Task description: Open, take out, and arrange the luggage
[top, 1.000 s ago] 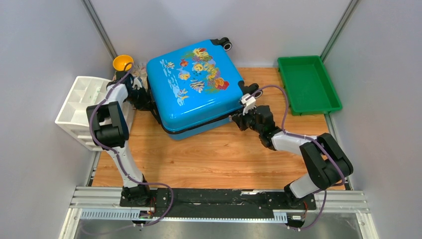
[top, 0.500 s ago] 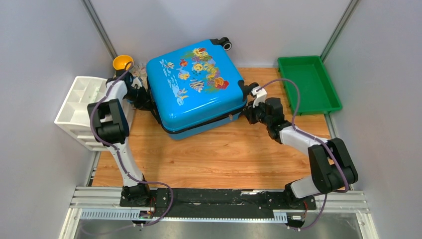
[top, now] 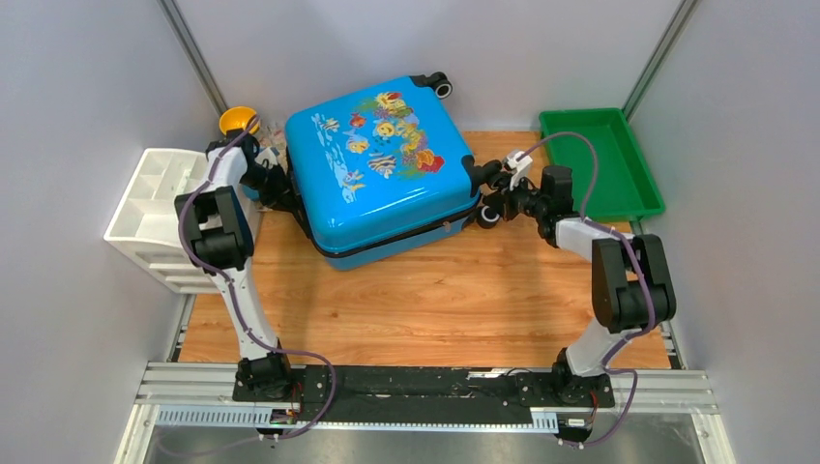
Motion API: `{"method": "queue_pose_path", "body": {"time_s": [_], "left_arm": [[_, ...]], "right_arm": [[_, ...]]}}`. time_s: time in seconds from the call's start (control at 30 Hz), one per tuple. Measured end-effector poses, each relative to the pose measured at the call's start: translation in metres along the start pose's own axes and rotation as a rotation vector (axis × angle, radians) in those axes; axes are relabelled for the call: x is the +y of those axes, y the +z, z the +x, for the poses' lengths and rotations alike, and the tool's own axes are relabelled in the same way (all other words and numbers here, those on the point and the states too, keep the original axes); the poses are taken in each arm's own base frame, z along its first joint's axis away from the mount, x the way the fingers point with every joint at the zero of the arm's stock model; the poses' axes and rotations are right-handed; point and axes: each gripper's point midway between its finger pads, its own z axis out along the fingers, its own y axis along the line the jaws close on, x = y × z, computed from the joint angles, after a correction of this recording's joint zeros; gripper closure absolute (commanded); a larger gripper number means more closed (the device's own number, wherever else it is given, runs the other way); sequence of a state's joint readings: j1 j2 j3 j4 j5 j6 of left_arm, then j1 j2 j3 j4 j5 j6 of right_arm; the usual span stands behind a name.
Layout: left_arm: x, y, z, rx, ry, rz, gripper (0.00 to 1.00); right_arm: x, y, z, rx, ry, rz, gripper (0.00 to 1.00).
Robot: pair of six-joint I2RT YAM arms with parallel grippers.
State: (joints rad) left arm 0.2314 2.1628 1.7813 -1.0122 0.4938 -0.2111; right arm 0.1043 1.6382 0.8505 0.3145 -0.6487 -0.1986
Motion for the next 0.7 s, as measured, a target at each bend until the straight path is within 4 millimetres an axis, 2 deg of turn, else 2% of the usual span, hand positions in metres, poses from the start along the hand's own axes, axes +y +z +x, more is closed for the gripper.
{"method": "queue_pose_path", "body": {"time_s": [0.3,0.57,0.7], "left_arm": [[-0.004,0.004,-0.019,0.002,0.049,0.028,1.00],[-0.006,0.006,-0.030,-0.012,0.097,0.060,1.00],[-0.007,0.006,-0.031,-0.017,0.124,0.067,1.00]], "right_arm": [[-0.028,0.034,-0.008,-0.112,-0.012,-0.177,1.00],[-0.042,0.061,-0.031,-0.190,0.044,-0.323,1.00],[-0.059,0.079,-0.038,-0.208,0.073,-0.346,1.00]]}}
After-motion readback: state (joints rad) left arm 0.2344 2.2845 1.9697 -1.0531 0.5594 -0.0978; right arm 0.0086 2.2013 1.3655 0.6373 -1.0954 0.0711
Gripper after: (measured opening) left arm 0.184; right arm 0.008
